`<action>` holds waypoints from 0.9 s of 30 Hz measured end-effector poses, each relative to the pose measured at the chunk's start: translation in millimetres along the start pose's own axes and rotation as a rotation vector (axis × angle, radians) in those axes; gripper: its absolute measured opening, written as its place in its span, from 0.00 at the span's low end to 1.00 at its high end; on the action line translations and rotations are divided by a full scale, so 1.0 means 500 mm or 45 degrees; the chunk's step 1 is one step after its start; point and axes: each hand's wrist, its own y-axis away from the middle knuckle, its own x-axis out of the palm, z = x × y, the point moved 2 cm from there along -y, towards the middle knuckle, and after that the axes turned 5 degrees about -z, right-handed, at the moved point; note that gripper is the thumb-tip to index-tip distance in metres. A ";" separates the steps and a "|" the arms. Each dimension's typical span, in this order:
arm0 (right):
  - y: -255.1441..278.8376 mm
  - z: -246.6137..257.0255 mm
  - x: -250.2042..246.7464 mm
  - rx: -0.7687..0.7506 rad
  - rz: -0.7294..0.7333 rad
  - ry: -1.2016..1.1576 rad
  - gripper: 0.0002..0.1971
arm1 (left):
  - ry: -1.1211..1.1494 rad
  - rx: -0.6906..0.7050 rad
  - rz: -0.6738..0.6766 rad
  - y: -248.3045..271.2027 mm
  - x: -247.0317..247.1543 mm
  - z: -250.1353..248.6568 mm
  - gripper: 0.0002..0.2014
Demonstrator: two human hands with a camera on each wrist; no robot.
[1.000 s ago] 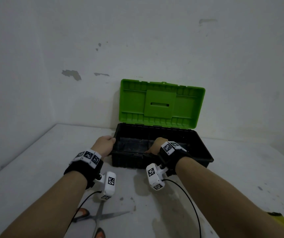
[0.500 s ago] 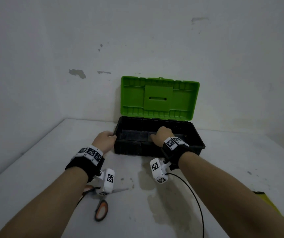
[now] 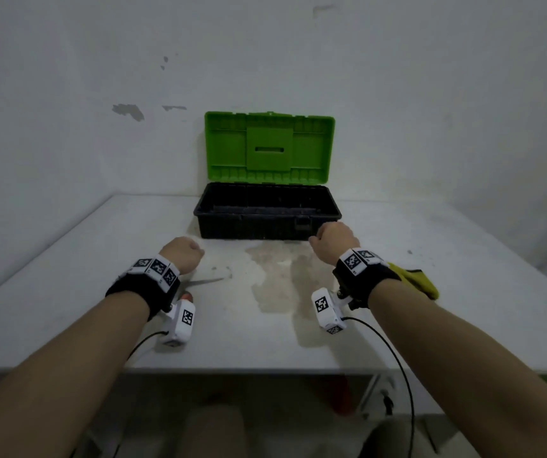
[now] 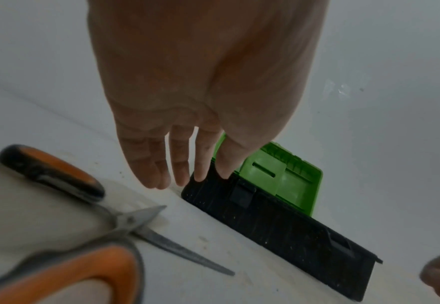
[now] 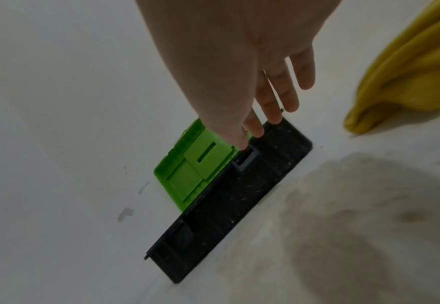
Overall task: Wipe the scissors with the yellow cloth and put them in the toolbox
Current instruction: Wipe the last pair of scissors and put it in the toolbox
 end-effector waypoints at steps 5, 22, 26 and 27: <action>0.056 -0.117 -0.019 0.131 0.021 0.180 0.17 | -0.267 -0.059 0.045 0.053 -0.006 0.012 0.20; 0.065 -0.177 -0.014 0.266 -0.018 0.269 0.11 | -0.563 -0.098 0.007 0.065 -0.029 0.070 0.15; 0.067 -0.168 -0.028 0.189 -0.170 -0.101 0.12 | -0.417 -0.127 0.043 0.062 -0.056 0.053 0.14; 0.068 -0.165 -0.034 0.157 -0.191 -0.258 0.12 | -0.347 -0.122 0.073 0.058 -0.062 0.046 0.13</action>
